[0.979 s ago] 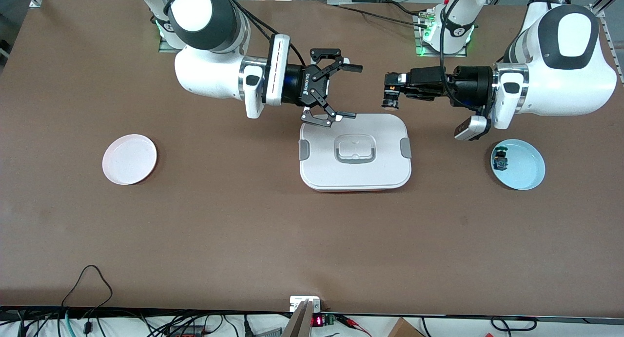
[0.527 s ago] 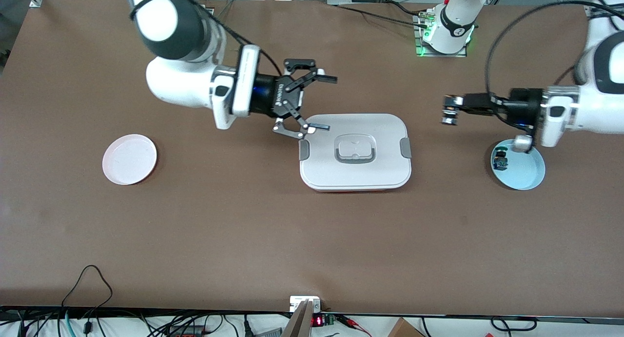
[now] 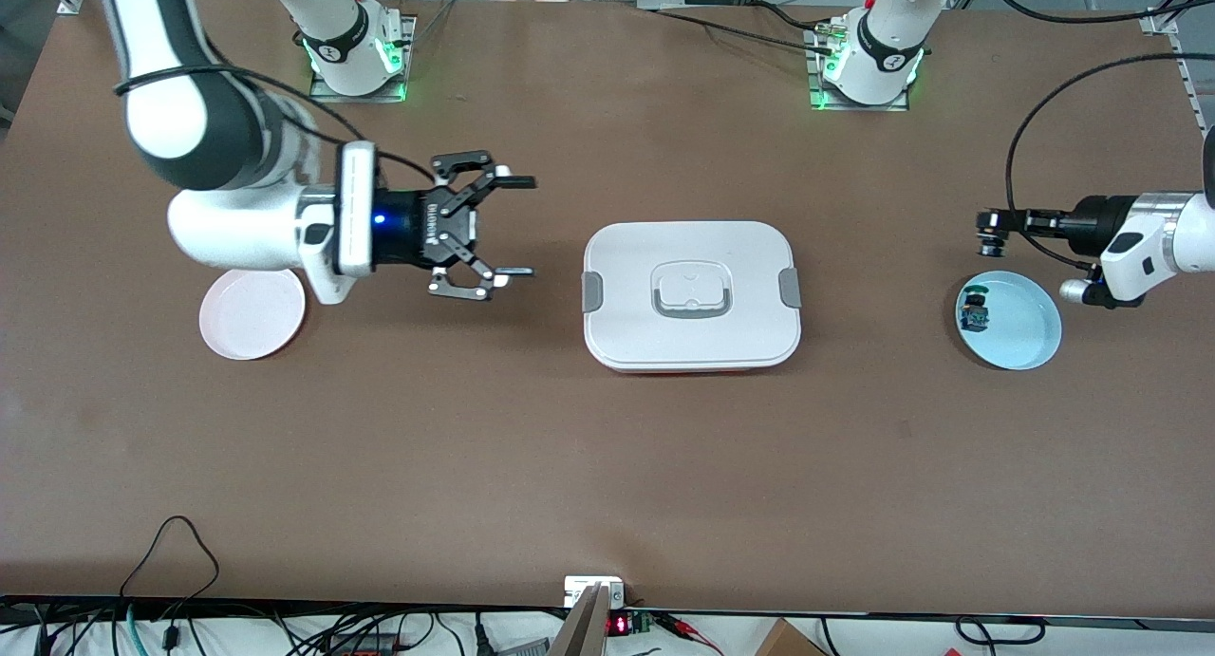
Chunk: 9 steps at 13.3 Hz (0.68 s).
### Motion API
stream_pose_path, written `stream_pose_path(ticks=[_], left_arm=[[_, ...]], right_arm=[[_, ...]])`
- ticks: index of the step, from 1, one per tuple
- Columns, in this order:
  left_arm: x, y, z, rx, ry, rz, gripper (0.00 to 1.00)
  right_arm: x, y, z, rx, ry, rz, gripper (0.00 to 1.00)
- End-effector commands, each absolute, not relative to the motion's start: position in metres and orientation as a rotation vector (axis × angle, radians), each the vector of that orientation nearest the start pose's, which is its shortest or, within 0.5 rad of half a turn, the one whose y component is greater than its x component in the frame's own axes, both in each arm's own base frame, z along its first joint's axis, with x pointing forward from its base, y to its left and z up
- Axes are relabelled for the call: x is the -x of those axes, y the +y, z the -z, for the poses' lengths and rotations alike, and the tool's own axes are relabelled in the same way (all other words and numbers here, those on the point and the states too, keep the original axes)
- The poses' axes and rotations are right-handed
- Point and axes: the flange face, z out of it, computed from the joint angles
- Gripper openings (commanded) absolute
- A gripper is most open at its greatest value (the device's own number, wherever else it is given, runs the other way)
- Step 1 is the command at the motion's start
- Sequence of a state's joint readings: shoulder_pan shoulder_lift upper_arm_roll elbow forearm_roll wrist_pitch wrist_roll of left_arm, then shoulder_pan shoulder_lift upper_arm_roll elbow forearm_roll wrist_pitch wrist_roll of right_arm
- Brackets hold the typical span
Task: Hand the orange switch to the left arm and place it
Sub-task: 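Carry the switch toward the blue plate while the right gripper withdraws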
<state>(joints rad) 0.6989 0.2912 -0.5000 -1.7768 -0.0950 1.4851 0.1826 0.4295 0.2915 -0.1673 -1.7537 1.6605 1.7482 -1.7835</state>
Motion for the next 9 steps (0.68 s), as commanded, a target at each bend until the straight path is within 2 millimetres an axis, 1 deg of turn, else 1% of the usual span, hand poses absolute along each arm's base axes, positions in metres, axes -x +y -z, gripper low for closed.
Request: stream_pose_path(ticks=[1,2,3,4,5,6,7,9], left_arm=[[-0.549,0.141,-0.347,3.211,0.091,-0.862,0.00],[-0.545,0.152,-0.334,3.158,0.100,-0.818,0.00],[-0.541,0.166,-0.317,3.111,0.118,-0.734,0.00],[-0.536,0.173,-0.295,3.085,0.148,-0.657,0.00],[-0.526,0.179,-0.273,3.087,0.160,-0.592,0.00],[-0.522,0.179,-0.261,3.087,0.176,-0.534,0.00],[-0.523,0.178,-0.253,3.072,0.212,-0.496,0.00],[-0.527,0.181,-0.233,3.018,0.279,-0.495,0.00]], right_arm=[[-0.594,0.217,-0.465,1.353,-1.122,0.791,1.00],[-0.594,0.200,-0.463,1.370,-1.118,0.727,1.00],[-0.594,0.187,-0.462,1.387,-1.112,0.686,1.00],[-0.594,0.174,-0.459,1.414,-1.101,0.635,1.00],[-0.592,0.163,-0.456,1.447,-1.081,0.564,1.00],[-0.589,0.154,-0.452,1.491,-1.085,0.486,1.00],[-0.588,0.145,-0.450,1.520,-1.050,0.436,1.00],[-0.587,0.133,-0.449,1.587,-0.953,0.334,1.00]])
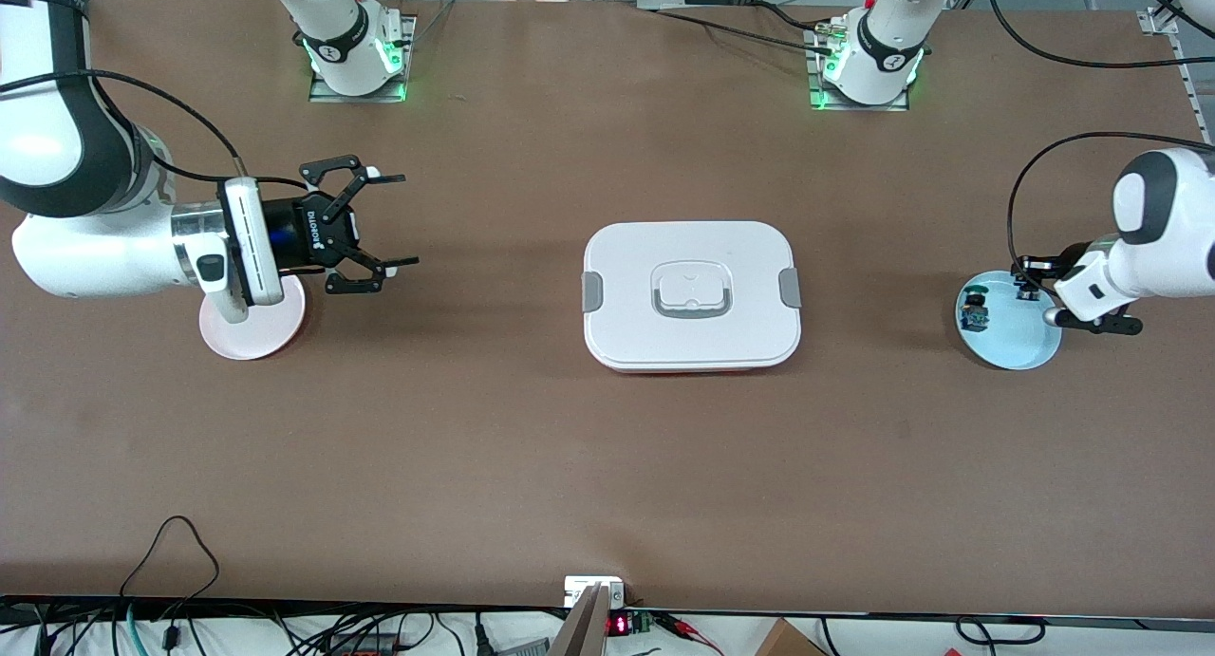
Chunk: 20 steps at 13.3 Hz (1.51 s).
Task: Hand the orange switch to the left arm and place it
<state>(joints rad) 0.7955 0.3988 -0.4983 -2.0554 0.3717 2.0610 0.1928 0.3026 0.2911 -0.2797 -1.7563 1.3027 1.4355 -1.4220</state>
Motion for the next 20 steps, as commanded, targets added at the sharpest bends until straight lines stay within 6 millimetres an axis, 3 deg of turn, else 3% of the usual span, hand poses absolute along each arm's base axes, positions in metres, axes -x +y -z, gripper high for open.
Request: stream_pose_path(ticks=[1,5,8,12,13,15,17,18,19,20], left_arm=[[-0.530,0.183,-0.225,2.993,0.300,-0.460,0.00],[-0.545,0.192,-0.212,2.957,0.338,-0.428,0.00],[-0.557,0.200,-0.198,2.969,0.345,-0.423,0.03],[-0.555,0.199,-0.190,2.976,0.347,-0.444,0.10],[-0.552,0.201,-0.181,2.991,0.332,-0.464,0.12],[-0.551,0.203,-0.179,3.000,0.246,-0.465,0.12],[-0.551,0.202,-0.179,3.002,0.217,-0.465,0.17],[-0.551,0.202,-0.179,3.003,0.215,-0.463,0.27],[-0.550,0.205,-0.179,3.008,0.210,-0.471,0.70],[-0.545,0.217,-0.179,3.018,0.188,-0.476,1.00]], right_arm=[[-0.588,0.130,-0.447,1.618,-0.898,0.289,1.00],[-0.592,0.109,-0.448,1.870,-0.676,0.016,1.00],[-0.609,0.099,-0.455,2.129,-0.477,-0.060,1.00],[-0.610,0.102,-0.448,2.373,-0.462,-0.140,1.00],[-0.609,0.090,-0.455,2.546,-0.376,-0.227,1.00],[-0.608,0.078,-0.462,2.699,-0.330,-0.283,1.00],[-0.603,0.072,-0.486,2.782,-0.294,-0.367,1.00],[-0.601,0.069,-0.501,2.845,-0.223,-0.417,1.00],[-0.599,0.062,-0.514,2.931,-0.196,-0.454,1.00],[-0.599,0.054,-0.525,3.009,-0.232,-0.455,1.00]])
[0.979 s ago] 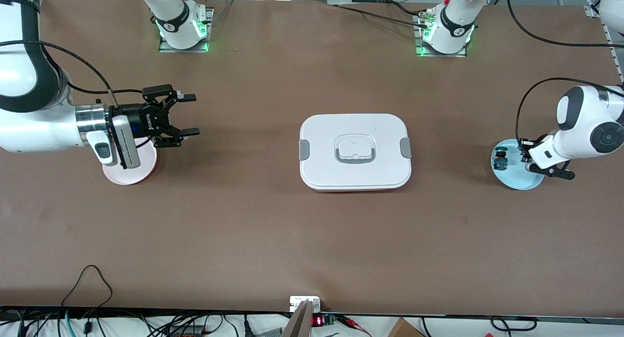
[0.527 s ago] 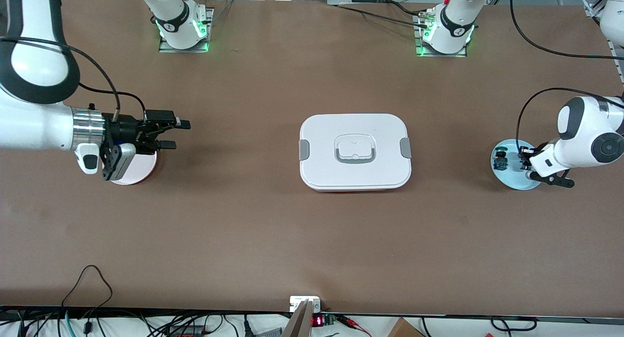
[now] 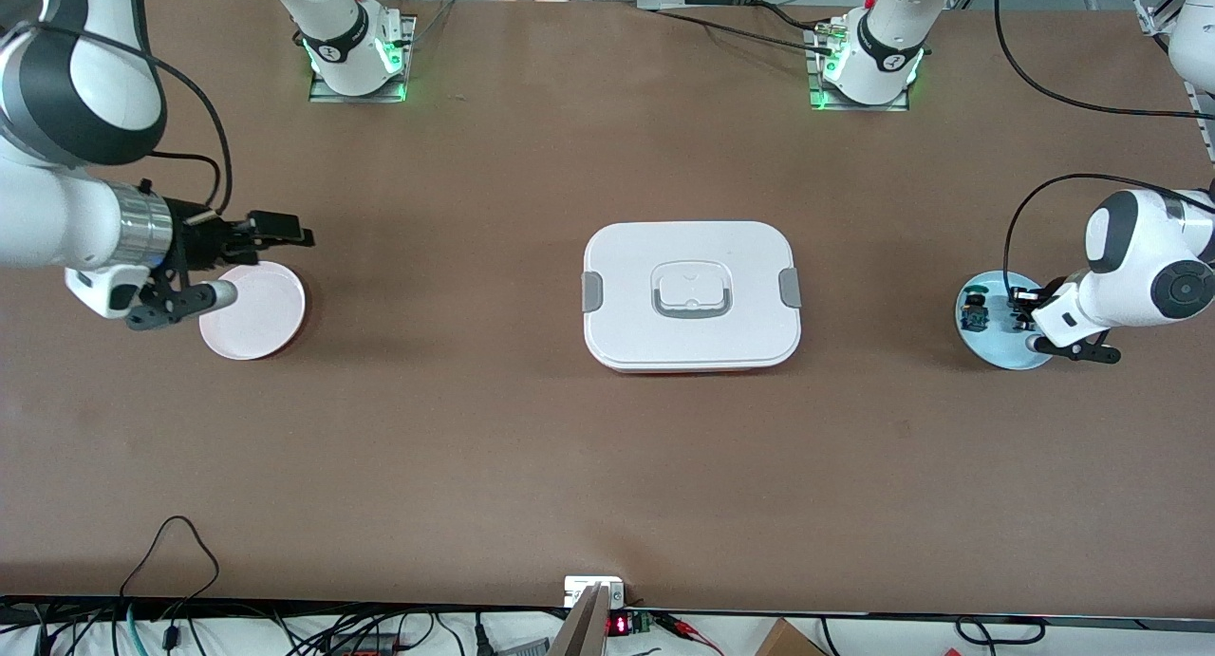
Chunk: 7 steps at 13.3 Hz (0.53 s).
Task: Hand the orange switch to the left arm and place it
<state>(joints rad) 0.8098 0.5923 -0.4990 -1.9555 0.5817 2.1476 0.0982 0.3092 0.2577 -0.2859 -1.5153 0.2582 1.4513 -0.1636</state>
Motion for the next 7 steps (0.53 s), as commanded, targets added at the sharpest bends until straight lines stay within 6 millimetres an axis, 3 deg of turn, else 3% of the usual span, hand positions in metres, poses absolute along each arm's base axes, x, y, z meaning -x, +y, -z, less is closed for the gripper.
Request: stream_pose_path(ticks=[1,3,4,7], left_arm=[[-0.548,0.219,-0.186,3.026,0.173,-0.457,1.00],[-0.565,0.223,-0.212,3.034,0.140,-0.422,1.00],[-0.580,0.229,-0.236,3.052,0.086,-0.416,1.00],[-0.611,0.231,-0.293,3.071,0.044,-0.353,1.00]], right_arm=[[-0.599,0.042,-0.537,3.071,-0.314,-0.432,1.00],[-0.609,0.008,-0.553,3.169,-0.378,-0.316,1.00],[-0.615,-0.017,-0.556,3.181,-0.312,-0.247,1.00],[-0.609,-0.047,-0.556,3.118,-0.013,-0.272,1.00]])
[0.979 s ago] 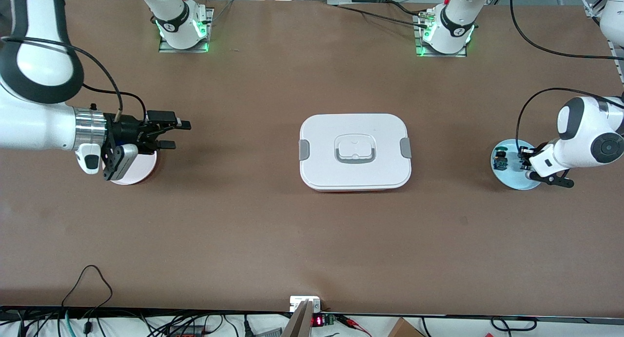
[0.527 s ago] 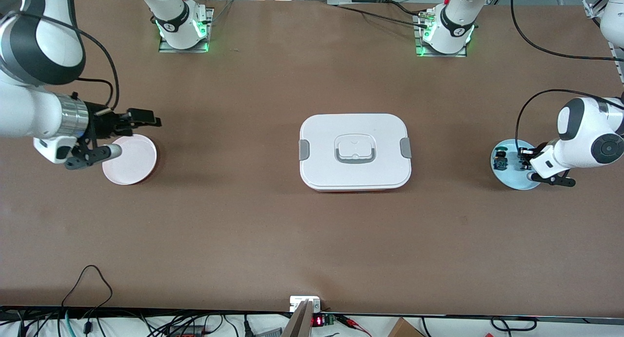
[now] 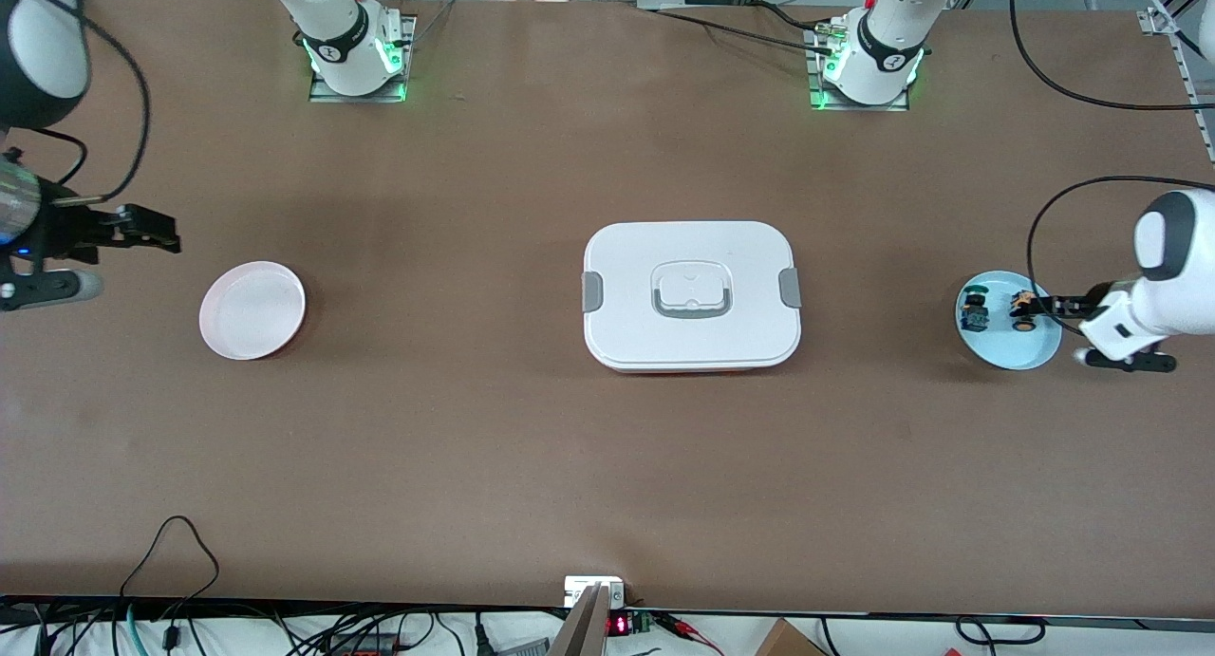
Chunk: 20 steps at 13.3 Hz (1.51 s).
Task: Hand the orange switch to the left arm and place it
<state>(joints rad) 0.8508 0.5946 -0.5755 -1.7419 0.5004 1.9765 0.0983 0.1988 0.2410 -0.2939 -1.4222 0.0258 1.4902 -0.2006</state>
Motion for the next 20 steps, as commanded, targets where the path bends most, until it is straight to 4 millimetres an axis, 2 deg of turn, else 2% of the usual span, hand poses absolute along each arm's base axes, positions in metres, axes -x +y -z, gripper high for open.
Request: stream_pose_path(ticks=[1,3,4,5,7,8,9,12,13,15,18,20], left_arm=[[-0.618,0.226,-0.308,3.077,0.053,-0.327,1.00],[-0.627,0.218,-0.344,3.093,0.134,-0.370,1.00],[-0.627,0.217,-0.359,3.102,0.121,-0.420,1.00],[-0.629,0.209,-0.379,3.129,0.120,-0.431,1.00],[-0.630,0.195,-0.417,3.166,0.122,-0.445,1.00],[-0.630,0.185,-0.438,3.161,0.143,-0.438,1.00],[-0.630,0.174,-0.451,3.163,0.175,-0.431,1.00],[-0.622,0.138,-0.505,3.182,0.200,-0.337,1.00],[-0.621,0.117,-0.512,3.167,0.227,-0.335,1.00],[-0.620,0.089,-0.529,3.143,0.226,-0.327,1.00],[-0.606,0.065,-0.554,3.160,0.154,-0.329,1.00],[-0.596,0.049,-0.558,3.165,0.141,-0.338,1.00]], right_arm=[[-0.607,-0.043,-0.558,3.133,0.050,-0.282,1.00],[-0.600,-0.044,-0.558,3.138,0.111,-0.316,1.00],[-0.598,-0.046,-0.555,3.130,0.105,-0.303,1.00],[-0.599,-0.051,-0.550,3.120,0.107,-0.299,1.00],[-0.596,-0.046,-0.551,3.115,0.084,-0.282,1.00],[-0.592,-0.039,-0.550,3.131,0.058,-0.285,1.00],[-0.588,-0.035,-0.551,3.141,0.044,-0.297,1.00],[-0.572,-0.036,-0.547,3.140,0.005,-0.266,1.00],[-0.565,-0.037,-0.544,3.139,0.007,-0.239,1.00],[-0.558,-0.038,-0.542,3.140,0.006,-0.181,1.00],[-0.560,-0.031,-0.545,3.144,0.006,-0.153,1.00],[-0.561,-0.026,-0.545,3.145,-0.006,-0.150,1.00]])
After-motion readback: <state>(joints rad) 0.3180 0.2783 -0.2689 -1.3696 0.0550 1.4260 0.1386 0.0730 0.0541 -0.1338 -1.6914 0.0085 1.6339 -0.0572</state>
